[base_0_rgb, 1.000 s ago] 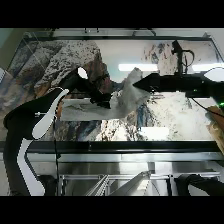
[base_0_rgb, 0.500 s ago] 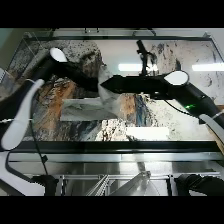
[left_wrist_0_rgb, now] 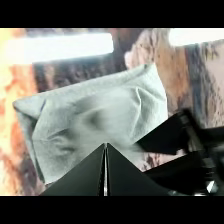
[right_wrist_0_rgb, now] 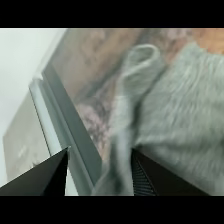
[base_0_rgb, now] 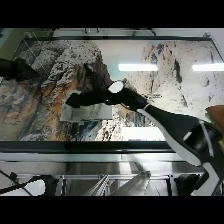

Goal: Fold the shirts.

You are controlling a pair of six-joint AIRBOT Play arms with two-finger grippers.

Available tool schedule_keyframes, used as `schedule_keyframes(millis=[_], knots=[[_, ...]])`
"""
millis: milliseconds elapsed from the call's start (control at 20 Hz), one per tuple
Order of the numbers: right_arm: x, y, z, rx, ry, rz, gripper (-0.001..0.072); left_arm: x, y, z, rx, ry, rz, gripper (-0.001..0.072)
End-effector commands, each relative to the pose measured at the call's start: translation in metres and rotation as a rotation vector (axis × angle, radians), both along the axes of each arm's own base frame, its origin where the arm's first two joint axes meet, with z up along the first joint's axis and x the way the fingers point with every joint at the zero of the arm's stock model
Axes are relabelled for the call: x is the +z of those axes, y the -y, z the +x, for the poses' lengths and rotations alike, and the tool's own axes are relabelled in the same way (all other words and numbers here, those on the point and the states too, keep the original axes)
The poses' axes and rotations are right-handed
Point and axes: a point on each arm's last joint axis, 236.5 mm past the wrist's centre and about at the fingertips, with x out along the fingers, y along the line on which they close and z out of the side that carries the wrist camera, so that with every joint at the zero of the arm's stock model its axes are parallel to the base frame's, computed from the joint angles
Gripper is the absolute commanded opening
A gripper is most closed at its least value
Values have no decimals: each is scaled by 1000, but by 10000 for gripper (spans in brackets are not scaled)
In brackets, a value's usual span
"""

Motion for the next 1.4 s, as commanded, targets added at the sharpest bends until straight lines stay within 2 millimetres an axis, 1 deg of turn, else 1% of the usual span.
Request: schedule_keyframes(millis=[0,50,150,200,250,350,450,550,600,650,700,750,800,900,1000,1100,1150,1200,1300,1350], knots=[[-41,-20,-25,107,-52,-28,372,26,-38,-11,154,119,-105,16],[-33,-13,-24,131,-52,-21,281,36,-41,-12,168,162,-150,16],[-17,17,-12,163,-73,-23,281,47,-45,-14,188,203,-232,16],[-12,40,0,163,-94,-39,271,47,-46,-15,189,203,-246,16],[-11,67,12,153,-123,-76,263,45,-45,-17,186,195,-244,17],[-17,131,38,105,-181,-194,253,43,-40,-18,166,182,-249,17],[-31,204,60,10,-254,-339,253,42,-31,-18,142,177,-250,16],[-47,267,73,-127,-336,-443,255,42,-23,-18,121,173,-252,13],[-57,284,73,-183,-381,-455,344,42,-18,-18,111,172,-253,22],[-70,290,70,-226,-428,-458,565,42,-15,-17,104,172,-253,243],[-85,290,66,-247,-457,-468,644,42,-12,-16,99,171,-255,427],[-98,284,61,-255,-482,-470,649,43,-7,-16,88,171,-256,608],[-107,272,58,-251,-500,-454,649,43,-3,-16,79,171,-258,720],[-118,240,58,-248,-518,-391,649,44,7,-15,54,170,-263,719],[-117,201,57,-236,-525,-284,649,43,15,-16,33,166,-264,719],[-116,170,50,-217,-549,-209,649,43,20,-16,22,166,-264,718],[-119,159,45,-210,-566,-197,649,43,21,-16,20,165,-265,701],[-121,148,40,-201,-580,-186,628,43,21,-16,21,166,-264,702],[-115,130,35,-176,-568,-141,611,43,21,-16,21,165,-264,702],[-110,123,33,-165,-559,-117,418,43,20,-16,21,165,-264,702]])
